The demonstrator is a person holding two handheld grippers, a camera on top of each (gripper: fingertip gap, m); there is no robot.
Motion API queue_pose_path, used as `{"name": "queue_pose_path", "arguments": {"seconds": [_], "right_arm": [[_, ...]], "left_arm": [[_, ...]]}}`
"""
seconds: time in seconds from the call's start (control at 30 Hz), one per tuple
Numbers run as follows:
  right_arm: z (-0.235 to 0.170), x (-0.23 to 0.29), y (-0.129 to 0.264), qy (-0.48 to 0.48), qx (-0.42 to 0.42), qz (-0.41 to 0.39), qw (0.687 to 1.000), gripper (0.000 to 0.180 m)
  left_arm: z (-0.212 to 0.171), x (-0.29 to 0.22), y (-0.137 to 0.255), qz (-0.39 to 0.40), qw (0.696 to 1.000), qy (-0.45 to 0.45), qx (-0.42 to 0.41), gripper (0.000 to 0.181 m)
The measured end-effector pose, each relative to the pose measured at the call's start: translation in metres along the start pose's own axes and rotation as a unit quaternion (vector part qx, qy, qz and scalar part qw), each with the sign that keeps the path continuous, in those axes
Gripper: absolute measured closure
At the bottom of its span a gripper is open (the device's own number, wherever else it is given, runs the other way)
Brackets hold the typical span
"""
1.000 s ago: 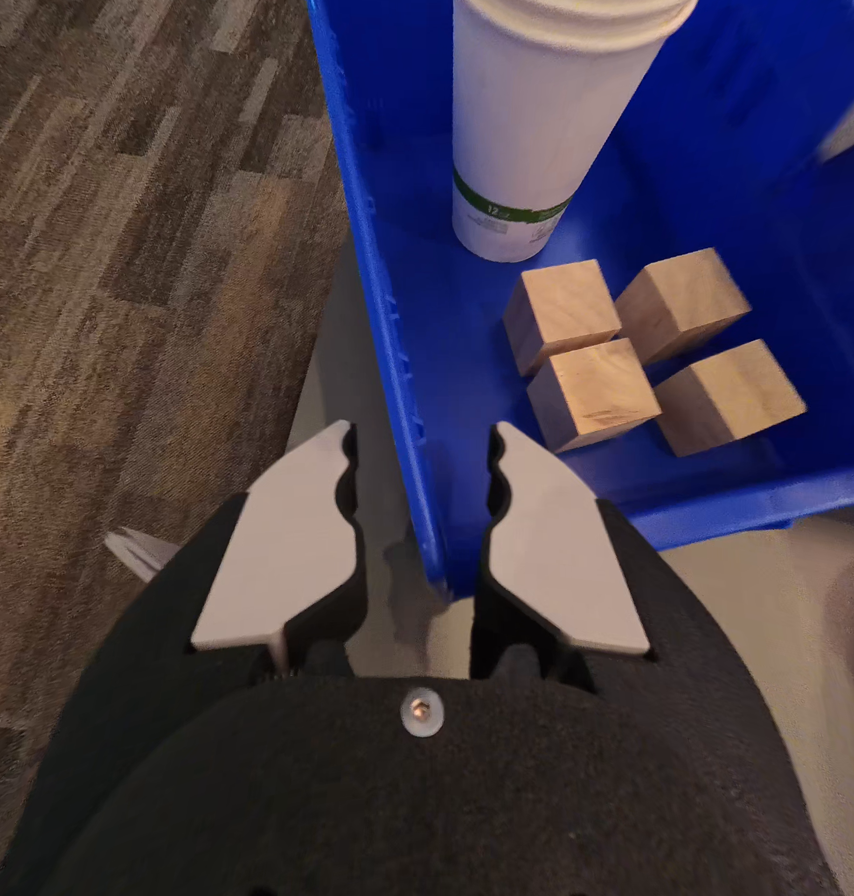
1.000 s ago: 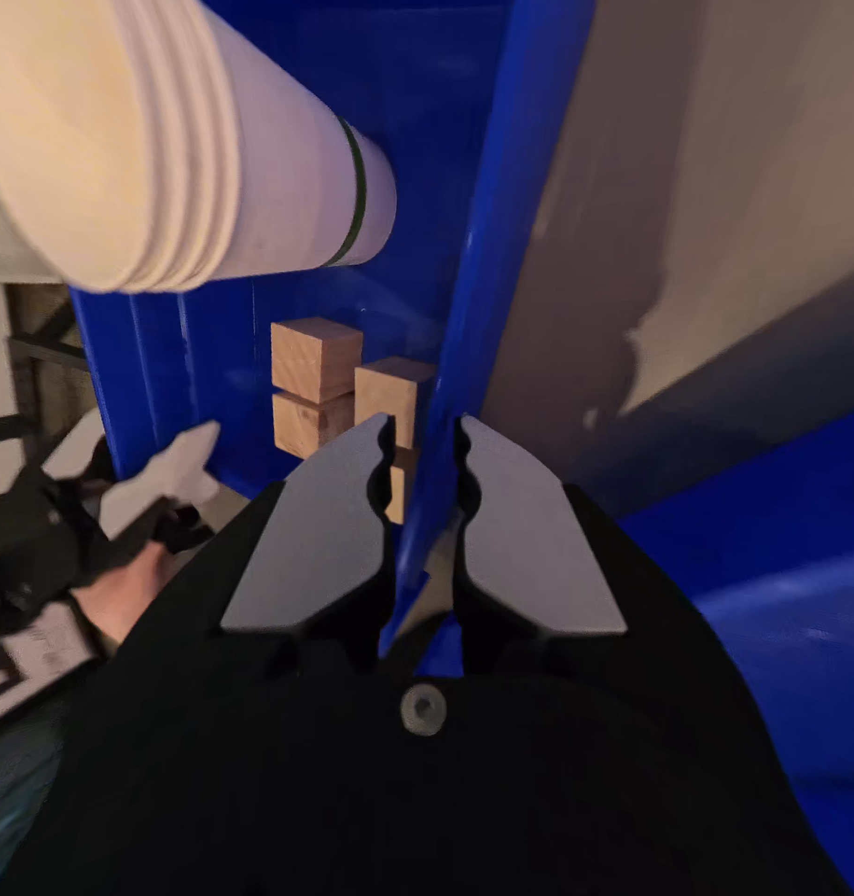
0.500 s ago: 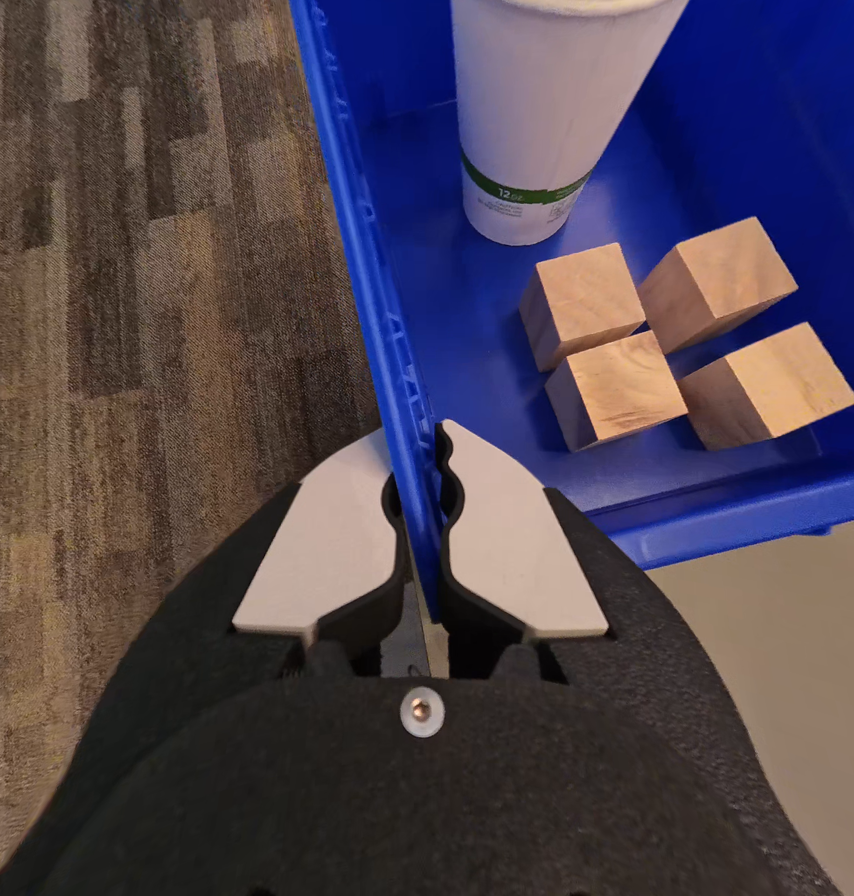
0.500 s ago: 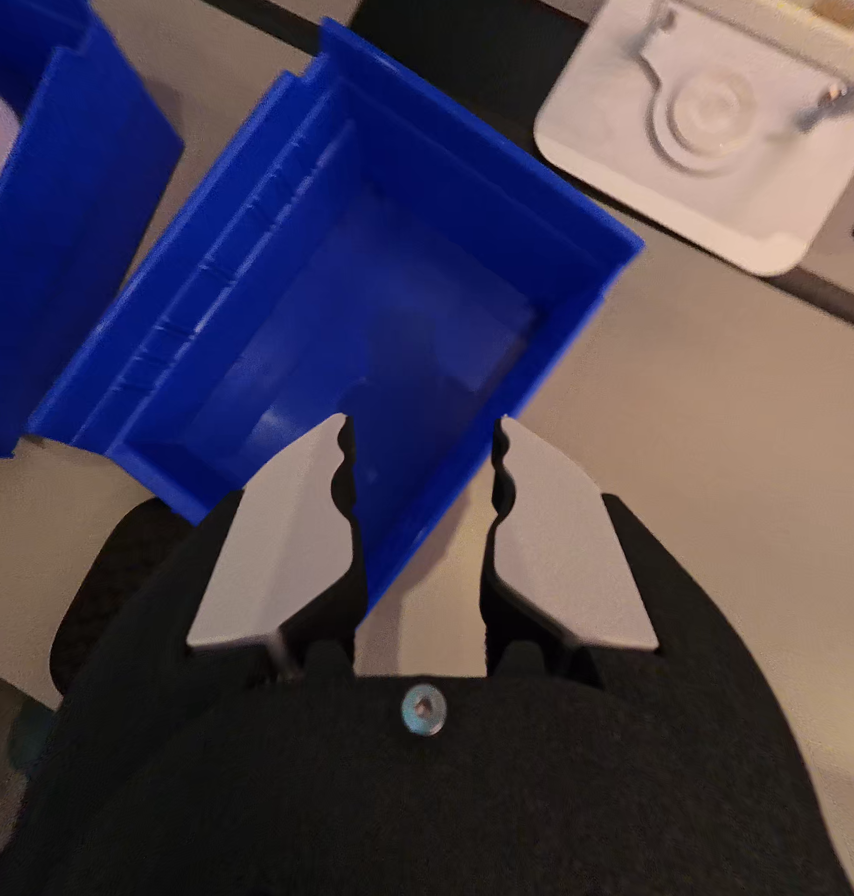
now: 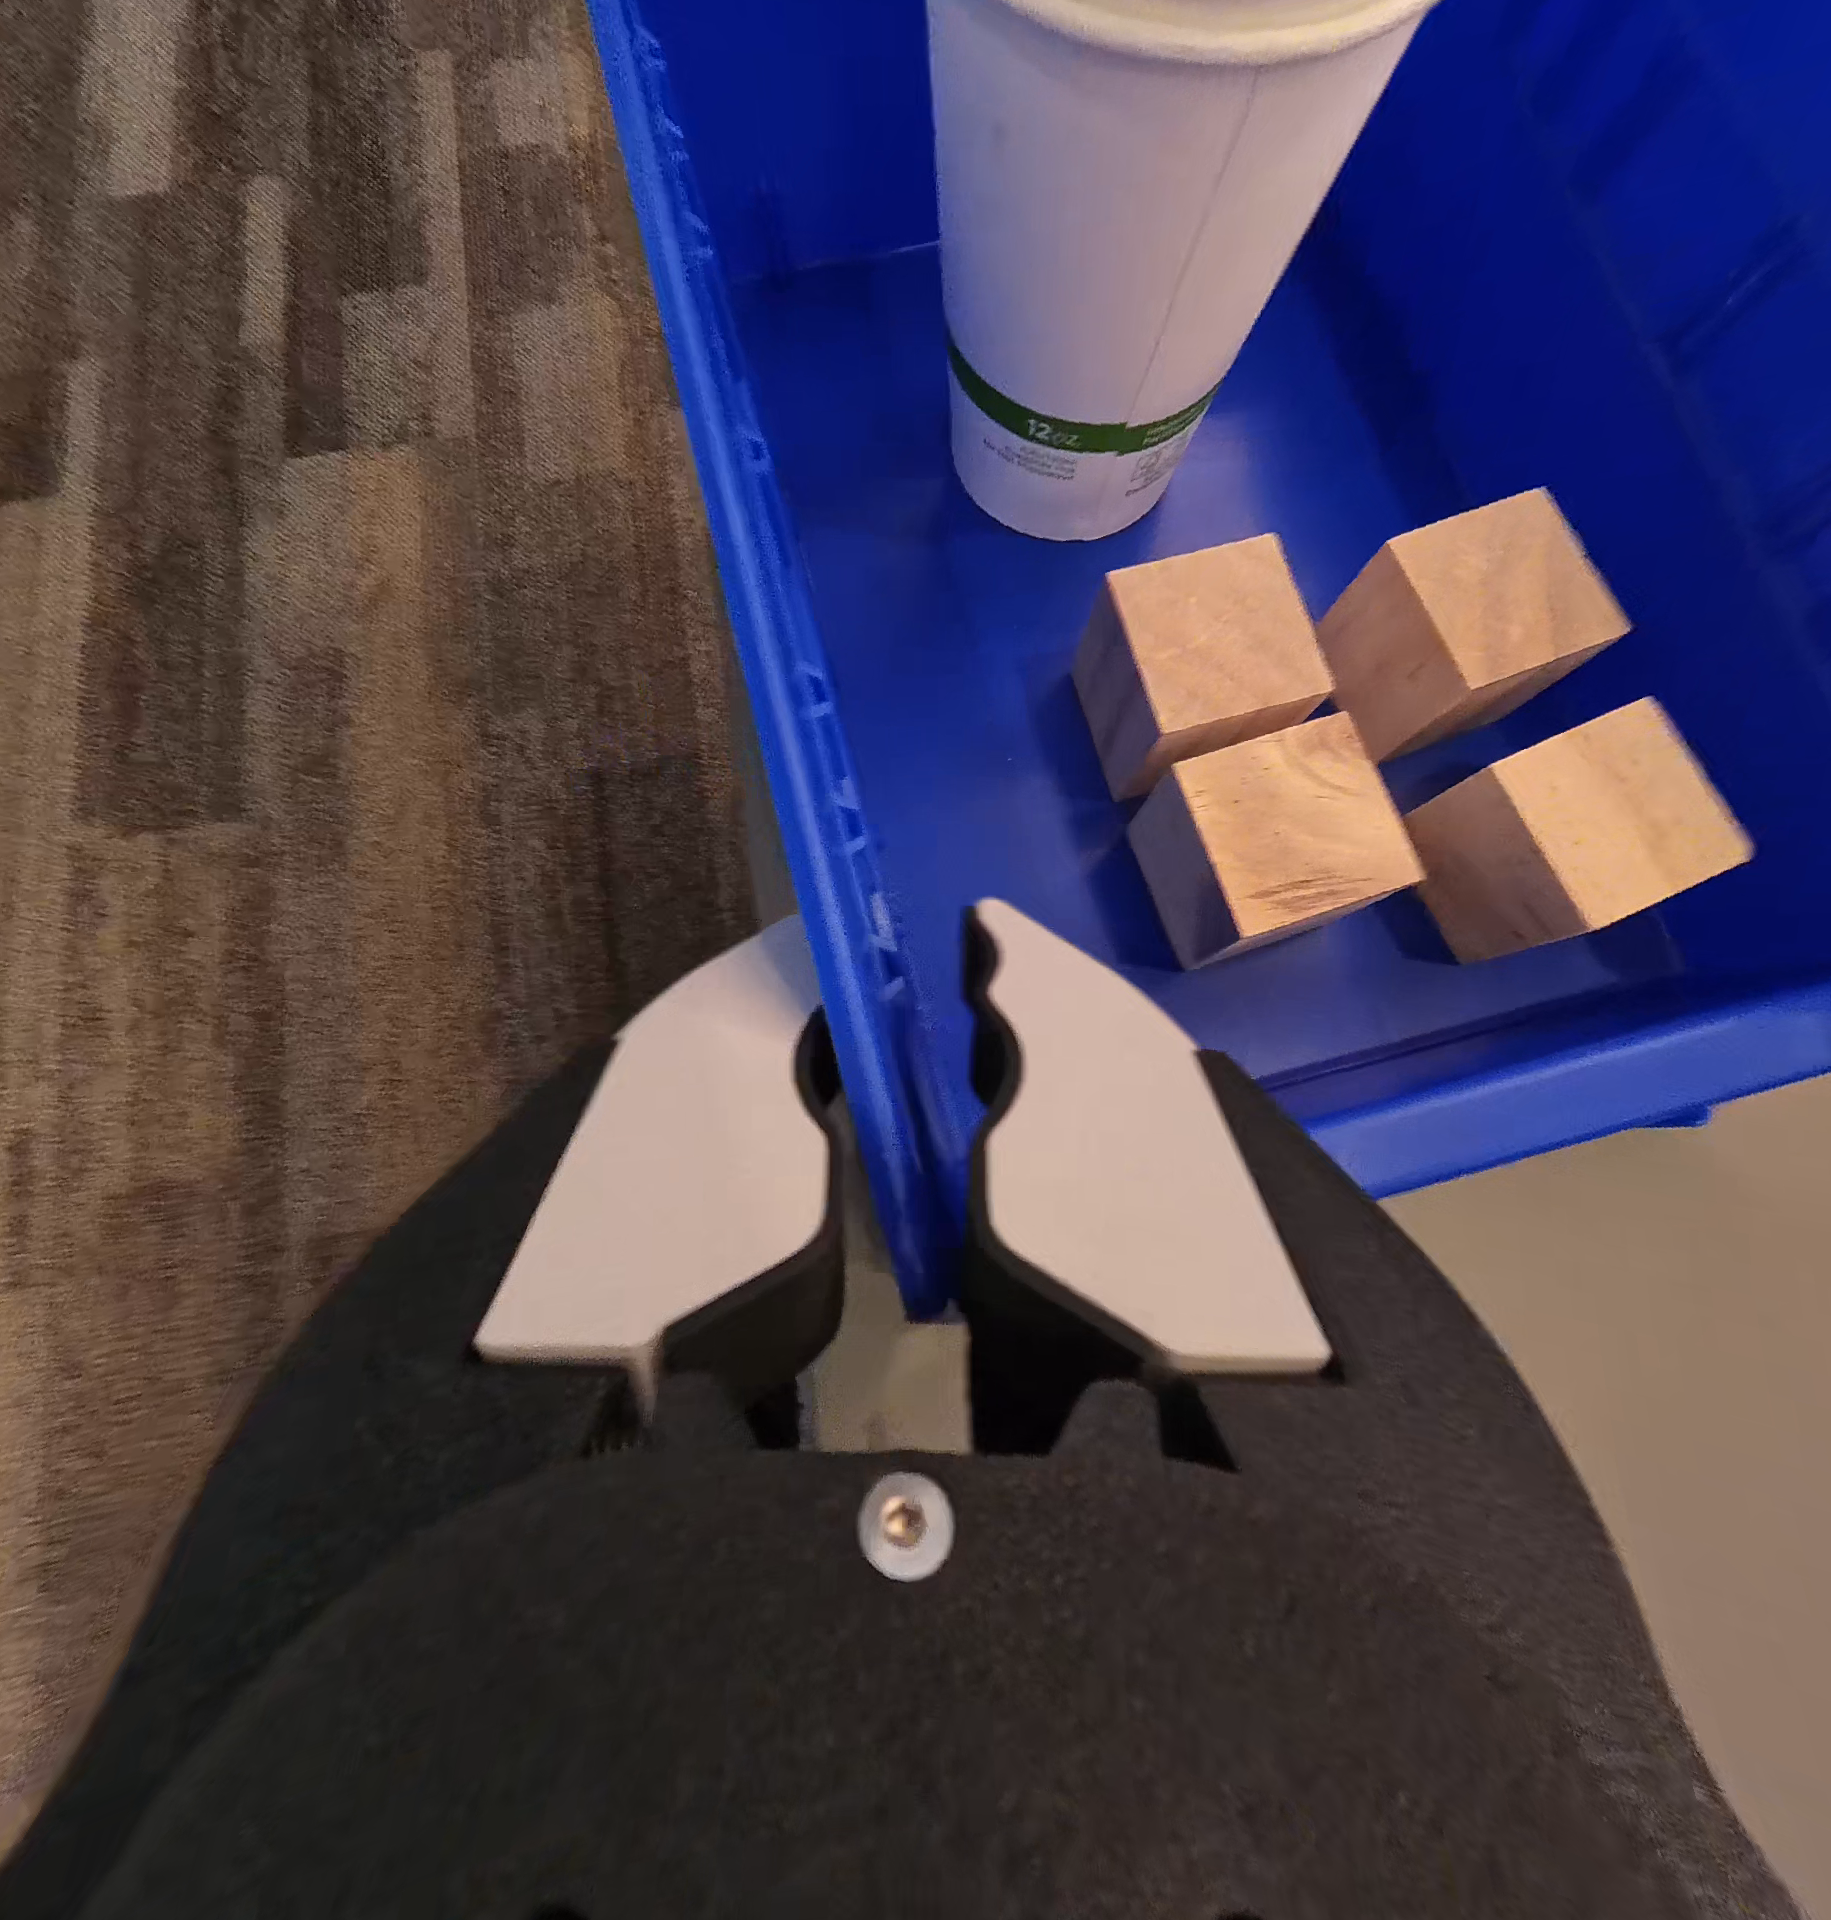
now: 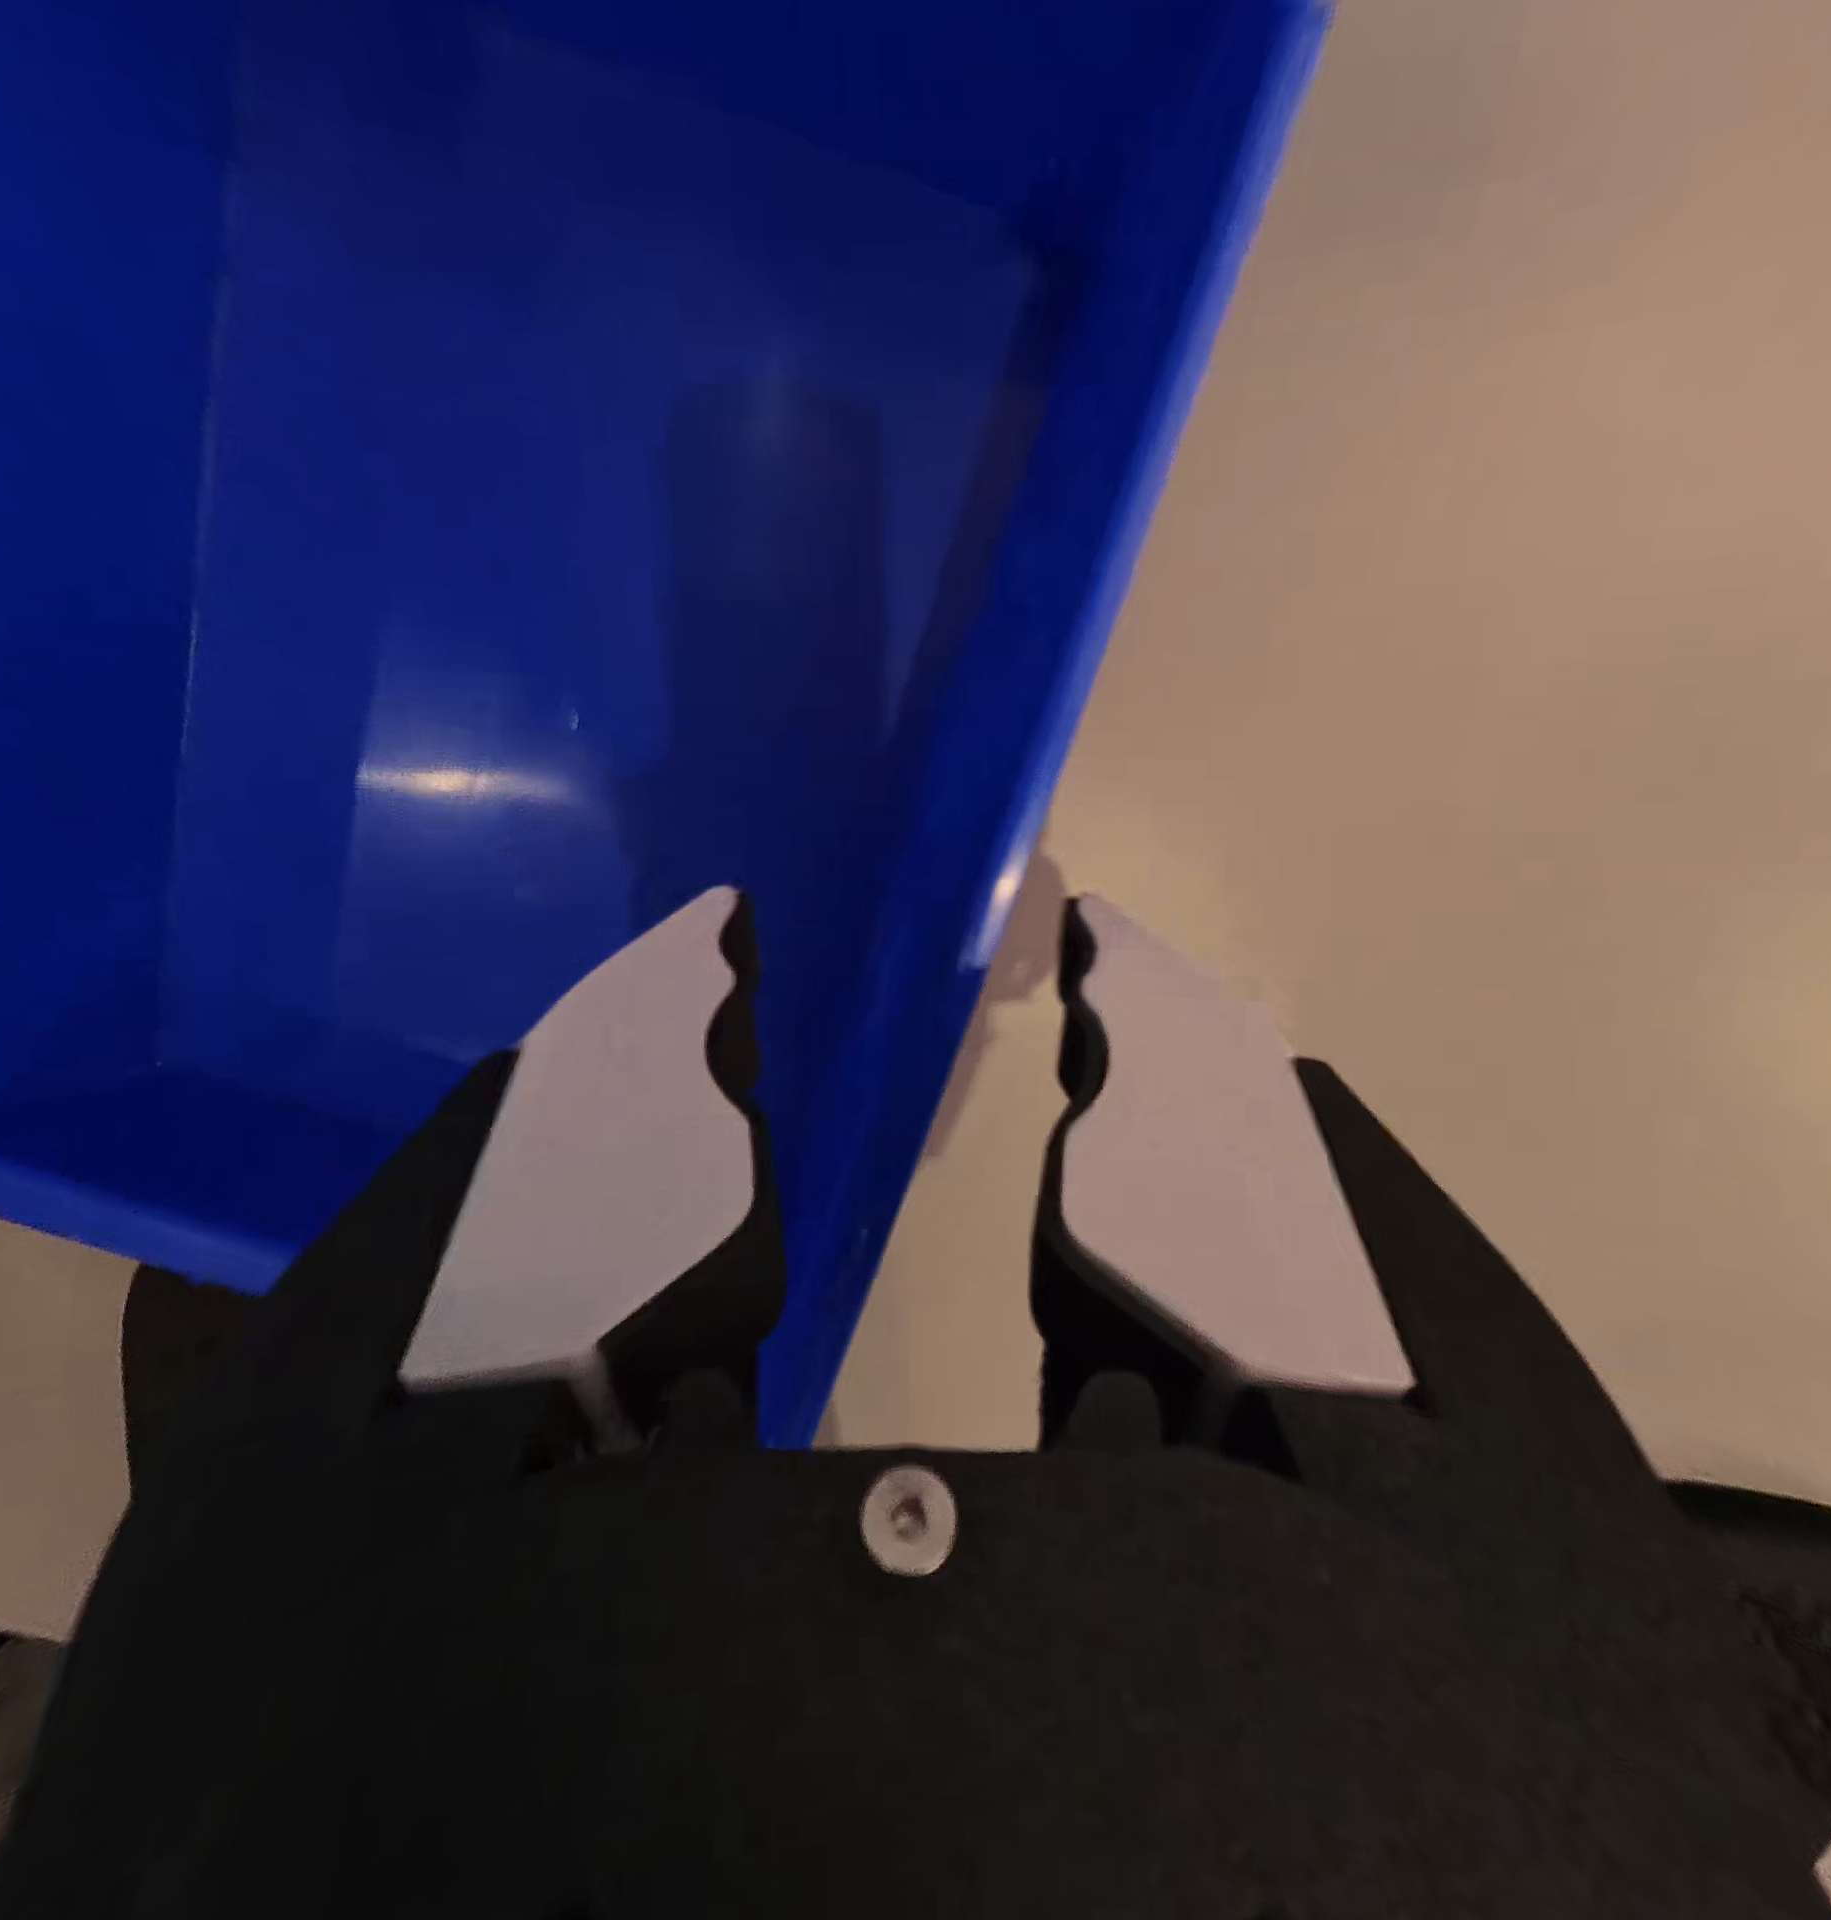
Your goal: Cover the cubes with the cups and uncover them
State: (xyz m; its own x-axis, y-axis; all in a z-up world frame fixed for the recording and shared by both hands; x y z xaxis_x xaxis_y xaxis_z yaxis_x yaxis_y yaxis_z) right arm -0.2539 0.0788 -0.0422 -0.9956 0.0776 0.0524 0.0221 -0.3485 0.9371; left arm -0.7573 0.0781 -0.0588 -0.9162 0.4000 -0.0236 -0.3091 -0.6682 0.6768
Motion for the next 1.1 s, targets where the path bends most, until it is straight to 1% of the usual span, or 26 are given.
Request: {"name": "queue_pose_path", "arguments": {"seconds": [0.07,0.13,0.17,0.27,0.37,0.5,0.63,0.8,0.9,1.1], "right_arm": [[-0.003,0.002,-0.011,0.000,0.025,-0.003,1.000,0.137],[-0.002,-0.001,-0.019,0.016,0.040,-0.021,0.999,0.164],[-0.001,-0.002,-0.021,0.015,0.040,-0.013,0.999,0.170],[0.003,-0.006,-0.021,-0.027,0.069,0.042,0.996,0.173],[0.013,-0.026,-0.023,-0.005,0.067,0.040,0.997,0.173],[0.020,-0.071,-0.024,0.005,0.065,0.058,0.996,0.173],[0.019,-0.138,-0.021,-0.008,0.059,0.069,0.996,0.173],[0.002,-0.241,-0.010,-0.006,0.046,0.063,0.997,0.173],[-0.017,-0.318,-0.001,-0.010,0.044,0.048,0.998,0.174],[-0.070,-0.465,0.024,-0.024,0.044,0.031,0.998,0.173]], "left_arm": [[0.002,-0.001,0.004,-0.029,0.999,0.041,-0.019,0.128],[0.006,-0.001,0.017,-0.048,0.994,0.072,-0.066,0.119],[0.006,0.000,0.026,-0.046,0.992,0.081,-0.089,0.119],[0.002,0.001,0.055,-0.004,0.988,0.079,-0.133,0.124],[-0.010,-0.004,0.070,0.038,0.989,0.063,-0.127,0.135],[-0.023,-0.013,0.081,0.076,0.991,0.038,-0.105,0.130],[-0.021,-0.030,0.097,0.073,0.989,0.049,-0.121,0.130],[-0.021,-0.056,0.109,0.080,0.987,0.058,-0.130,0.130],[-0.020,-0.073,0.111,0.090,0.986,0.059,-0.130,0.131],[-0.012,-0.111,0.109,0.116,0.985,0.051,-0.119,0.130]]}}
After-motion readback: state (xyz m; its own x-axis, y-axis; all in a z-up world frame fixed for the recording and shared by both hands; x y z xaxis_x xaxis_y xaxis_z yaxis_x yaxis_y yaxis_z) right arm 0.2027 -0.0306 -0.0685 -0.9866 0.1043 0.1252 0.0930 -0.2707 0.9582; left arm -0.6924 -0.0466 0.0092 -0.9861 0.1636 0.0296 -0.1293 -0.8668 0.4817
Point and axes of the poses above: each gripper's, where its closed fingertips meet, y back along the fingers, z out of its top, x = y × z across the jaws, the point moved 5 cm from there along y, back along the fingers, and after that the axes turned 2 degrees about -x, right-handed, at the moved point
